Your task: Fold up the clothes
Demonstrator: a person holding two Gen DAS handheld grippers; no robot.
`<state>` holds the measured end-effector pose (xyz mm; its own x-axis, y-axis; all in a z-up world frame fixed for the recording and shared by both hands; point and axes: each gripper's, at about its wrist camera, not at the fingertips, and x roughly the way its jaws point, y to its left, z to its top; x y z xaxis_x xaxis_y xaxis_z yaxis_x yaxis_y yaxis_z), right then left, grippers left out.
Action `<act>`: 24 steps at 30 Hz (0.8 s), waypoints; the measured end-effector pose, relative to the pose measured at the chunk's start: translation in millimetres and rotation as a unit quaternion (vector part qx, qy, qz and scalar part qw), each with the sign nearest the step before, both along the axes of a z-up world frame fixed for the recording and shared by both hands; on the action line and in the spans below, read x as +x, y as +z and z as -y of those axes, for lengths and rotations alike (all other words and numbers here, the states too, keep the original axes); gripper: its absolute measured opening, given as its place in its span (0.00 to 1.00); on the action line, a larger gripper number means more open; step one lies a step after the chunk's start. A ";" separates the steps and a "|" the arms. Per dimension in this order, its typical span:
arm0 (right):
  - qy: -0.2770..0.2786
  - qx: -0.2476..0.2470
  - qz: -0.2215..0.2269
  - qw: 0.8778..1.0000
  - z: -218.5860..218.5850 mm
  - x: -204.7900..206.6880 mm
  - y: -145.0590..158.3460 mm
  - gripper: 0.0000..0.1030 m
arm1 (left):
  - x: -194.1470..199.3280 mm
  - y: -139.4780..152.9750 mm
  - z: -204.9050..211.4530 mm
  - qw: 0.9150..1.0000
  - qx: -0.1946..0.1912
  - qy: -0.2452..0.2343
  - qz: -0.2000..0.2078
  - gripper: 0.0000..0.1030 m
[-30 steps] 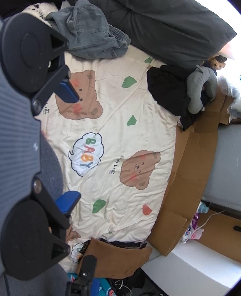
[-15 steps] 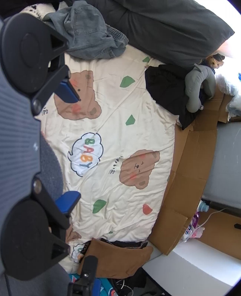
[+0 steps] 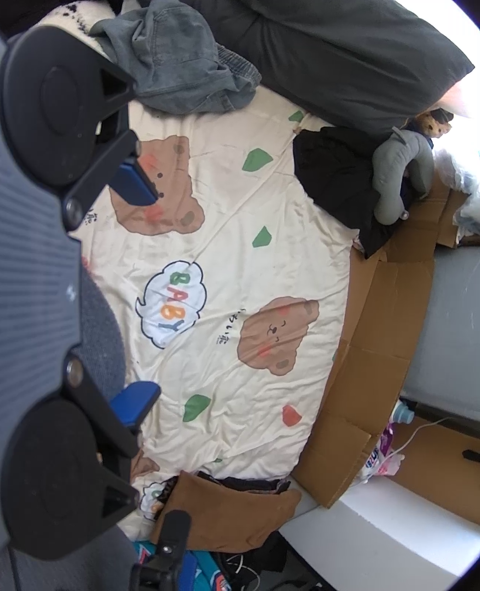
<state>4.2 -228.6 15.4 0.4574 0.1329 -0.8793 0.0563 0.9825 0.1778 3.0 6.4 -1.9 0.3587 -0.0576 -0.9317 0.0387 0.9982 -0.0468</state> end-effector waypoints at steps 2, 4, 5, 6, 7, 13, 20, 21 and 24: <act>-0.001 0.001 0.001 1.000 0.4 -0.1 0.3 0.99 | 1.3 0.0 -3.0 1.000 0.000 0.000 0.000 0.99; -0.002 0.001 0.001 1.000 0.3 -0.4 0.2 0.99 | 2.4 -0.2 -6.4 1.000 0.000 -0.001 0.001 0.99; -0.001 0.000 0.001 1.000 0.1 -0.3 0.1 0.99 | 2.6 -0.2 -6.9 1.000 0.000 -0.001 0.001 0.99; -0.001 0.000 0.001 1.000 -0.1 -0.2 0.0 0.99 | 2.2 -0.2 -6.0 1.000 0.000 -0.001 0.001 0.99; -0.001 -0.001 0.001 1.000 -0.4 -0.1 -0.1 0.99 | 2.0 -0.2 -5.3 1.000 0.001 -0.001 0.001 0.99; -0.002 0.002 0.001 1.000 -1.5 0.4 -0.1 0.99 | 2.4 0.7 -3.8 1.000 0.005 0.000 0.002 0.99; 0.000 -0.001 0.002 1.000 -0.7 0.0 0.5 0.99 | 1.4 2.3 -2.4 1.000 0.014 -0.004 0.007 0.99; 0.001 -0.003 0.002 1.000 -1.1 -0.4 0.8 0.99 | 1.1 2.4 -1.9 1.000 0.015 -0.005 0.008 0.99; -0.002 0.005 0.002 1.000 1.5 -0.3 0.8 0.99 | 0.8 2.8 -2.8 1.000 0.015 -0.004 0.009 0.99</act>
<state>3.9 -230.1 16.2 0.4607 0.1387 -0.8767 0.0603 0.9805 0.1869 3.8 9.2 0.9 0.3756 -0.0329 -0.9262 0.0473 0.9987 -0.0163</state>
